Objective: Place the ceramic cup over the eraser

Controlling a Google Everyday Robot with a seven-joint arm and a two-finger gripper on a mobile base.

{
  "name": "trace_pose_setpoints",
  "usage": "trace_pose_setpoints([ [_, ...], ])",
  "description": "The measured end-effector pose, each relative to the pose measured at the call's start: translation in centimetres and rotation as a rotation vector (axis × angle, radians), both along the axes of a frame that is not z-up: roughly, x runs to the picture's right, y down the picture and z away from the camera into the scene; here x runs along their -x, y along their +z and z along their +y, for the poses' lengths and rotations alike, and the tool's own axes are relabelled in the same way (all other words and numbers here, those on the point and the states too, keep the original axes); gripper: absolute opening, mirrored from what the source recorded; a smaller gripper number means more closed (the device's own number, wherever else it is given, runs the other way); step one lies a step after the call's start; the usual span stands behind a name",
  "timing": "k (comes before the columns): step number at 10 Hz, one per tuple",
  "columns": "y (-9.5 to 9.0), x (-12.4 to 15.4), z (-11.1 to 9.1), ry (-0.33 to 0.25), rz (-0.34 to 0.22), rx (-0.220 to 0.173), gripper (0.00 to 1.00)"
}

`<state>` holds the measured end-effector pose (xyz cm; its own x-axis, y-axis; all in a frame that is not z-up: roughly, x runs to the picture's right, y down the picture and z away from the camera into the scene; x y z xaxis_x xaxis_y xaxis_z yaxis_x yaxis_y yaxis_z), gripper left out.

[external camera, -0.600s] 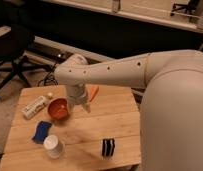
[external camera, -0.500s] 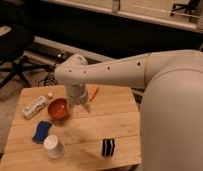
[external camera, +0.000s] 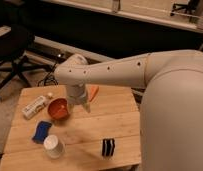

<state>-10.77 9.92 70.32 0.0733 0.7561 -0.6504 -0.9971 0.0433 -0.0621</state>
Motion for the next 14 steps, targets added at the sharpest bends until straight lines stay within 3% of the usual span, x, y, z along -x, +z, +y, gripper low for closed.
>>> trace_pose_setpoints([
  [14,-0.28,0.25,0.12,-0.017,-0.010,-0.007,0.65],
])
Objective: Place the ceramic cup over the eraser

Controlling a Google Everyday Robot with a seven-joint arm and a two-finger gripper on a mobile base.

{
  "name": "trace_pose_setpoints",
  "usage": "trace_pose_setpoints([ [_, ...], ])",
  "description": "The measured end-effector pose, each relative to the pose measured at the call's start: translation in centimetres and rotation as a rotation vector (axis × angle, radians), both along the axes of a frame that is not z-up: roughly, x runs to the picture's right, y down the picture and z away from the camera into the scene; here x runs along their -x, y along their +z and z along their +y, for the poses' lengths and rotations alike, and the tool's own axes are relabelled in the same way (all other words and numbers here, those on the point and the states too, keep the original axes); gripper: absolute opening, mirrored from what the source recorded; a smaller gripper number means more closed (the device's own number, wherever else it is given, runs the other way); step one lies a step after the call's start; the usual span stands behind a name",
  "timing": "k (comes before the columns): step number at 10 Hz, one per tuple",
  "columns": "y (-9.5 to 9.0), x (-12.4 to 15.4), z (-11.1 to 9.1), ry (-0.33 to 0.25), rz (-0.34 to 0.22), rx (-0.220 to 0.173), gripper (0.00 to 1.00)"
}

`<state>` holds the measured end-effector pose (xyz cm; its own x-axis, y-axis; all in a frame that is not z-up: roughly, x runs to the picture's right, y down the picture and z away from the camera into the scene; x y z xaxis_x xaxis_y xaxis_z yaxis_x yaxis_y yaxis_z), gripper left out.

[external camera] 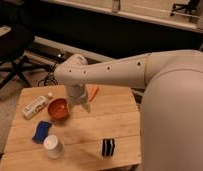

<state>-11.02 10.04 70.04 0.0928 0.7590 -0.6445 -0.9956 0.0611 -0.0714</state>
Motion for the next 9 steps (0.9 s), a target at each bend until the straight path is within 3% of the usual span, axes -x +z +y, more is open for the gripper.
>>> trace_pose_setpoints([
  [3,-2.6,5.1,1.7,-0.091,-0.124,-0.040,0.65],
  [7,-5.5,10.8,7.2,-0.192,-0.289,-0.049,0.65],
  [9,-5.9,12.3,9.9,-0.234,-0.334,-0.045,0.65],
])
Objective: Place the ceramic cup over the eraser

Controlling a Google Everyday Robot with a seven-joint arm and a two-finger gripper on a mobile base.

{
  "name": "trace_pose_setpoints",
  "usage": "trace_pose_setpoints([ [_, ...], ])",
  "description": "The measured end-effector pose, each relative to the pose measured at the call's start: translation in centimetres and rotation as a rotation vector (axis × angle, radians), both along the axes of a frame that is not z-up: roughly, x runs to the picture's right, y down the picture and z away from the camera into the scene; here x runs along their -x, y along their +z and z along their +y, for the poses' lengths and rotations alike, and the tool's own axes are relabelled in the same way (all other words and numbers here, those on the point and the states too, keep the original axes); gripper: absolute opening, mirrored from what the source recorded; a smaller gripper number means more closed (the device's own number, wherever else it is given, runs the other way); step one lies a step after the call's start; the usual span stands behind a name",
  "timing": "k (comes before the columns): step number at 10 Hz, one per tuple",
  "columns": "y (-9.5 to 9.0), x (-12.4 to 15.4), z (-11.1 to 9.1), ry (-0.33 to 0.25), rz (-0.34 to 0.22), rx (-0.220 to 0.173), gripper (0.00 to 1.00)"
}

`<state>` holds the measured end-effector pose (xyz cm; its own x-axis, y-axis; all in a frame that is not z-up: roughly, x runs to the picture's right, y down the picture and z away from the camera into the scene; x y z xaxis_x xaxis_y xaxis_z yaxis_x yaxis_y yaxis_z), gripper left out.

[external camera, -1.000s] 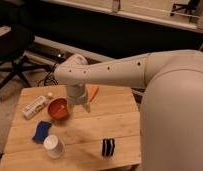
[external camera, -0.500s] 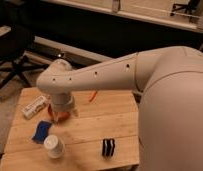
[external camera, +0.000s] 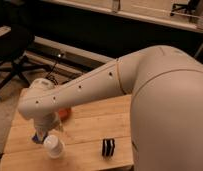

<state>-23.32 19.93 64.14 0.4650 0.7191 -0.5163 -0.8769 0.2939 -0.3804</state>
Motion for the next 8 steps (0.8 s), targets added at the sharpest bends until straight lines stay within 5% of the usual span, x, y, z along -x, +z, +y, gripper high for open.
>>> trace_pose_setpoints([
  [5,1.8,0.9,2.7,-0.063,0.035,-0.063,0.65],
  [8,3.6,1.2,3.5,-0.053,0.054,-0.060,0.65],
])
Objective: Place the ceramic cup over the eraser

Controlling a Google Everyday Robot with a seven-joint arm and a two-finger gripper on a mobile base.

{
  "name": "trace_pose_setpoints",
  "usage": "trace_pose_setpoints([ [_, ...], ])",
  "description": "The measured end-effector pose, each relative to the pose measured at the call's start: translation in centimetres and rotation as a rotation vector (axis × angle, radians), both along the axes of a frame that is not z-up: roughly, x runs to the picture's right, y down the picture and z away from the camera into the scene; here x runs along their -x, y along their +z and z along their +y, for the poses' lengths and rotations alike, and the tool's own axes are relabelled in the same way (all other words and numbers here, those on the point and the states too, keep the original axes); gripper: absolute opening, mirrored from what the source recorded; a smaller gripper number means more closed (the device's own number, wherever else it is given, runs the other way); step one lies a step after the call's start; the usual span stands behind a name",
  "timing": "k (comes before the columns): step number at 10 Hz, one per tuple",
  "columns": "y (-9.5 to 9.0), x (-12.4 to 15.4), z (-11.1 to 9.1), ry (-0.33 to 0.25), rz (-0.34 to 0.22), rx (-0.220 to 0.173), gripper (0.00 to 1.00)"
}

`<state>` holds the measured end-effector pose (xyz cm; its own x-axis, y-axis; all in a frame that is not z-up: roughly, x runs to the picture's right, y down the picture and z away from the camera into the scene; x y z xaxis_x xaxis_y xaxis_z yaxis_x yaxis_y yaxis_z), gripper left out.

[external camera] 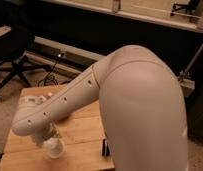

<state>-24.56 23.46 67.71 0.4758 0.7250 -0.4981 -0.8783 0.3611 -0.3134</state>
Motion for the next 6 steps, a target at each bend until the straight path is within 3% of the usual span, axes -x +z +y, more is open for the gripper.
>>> trace_pose_setpoints([
  [3,1.6,0.3,1.1,0.025,-0.015,0.044,0.62],
  [6,3.2,-0.6,1.1,0.019,0.012,0.046,0.32],
])
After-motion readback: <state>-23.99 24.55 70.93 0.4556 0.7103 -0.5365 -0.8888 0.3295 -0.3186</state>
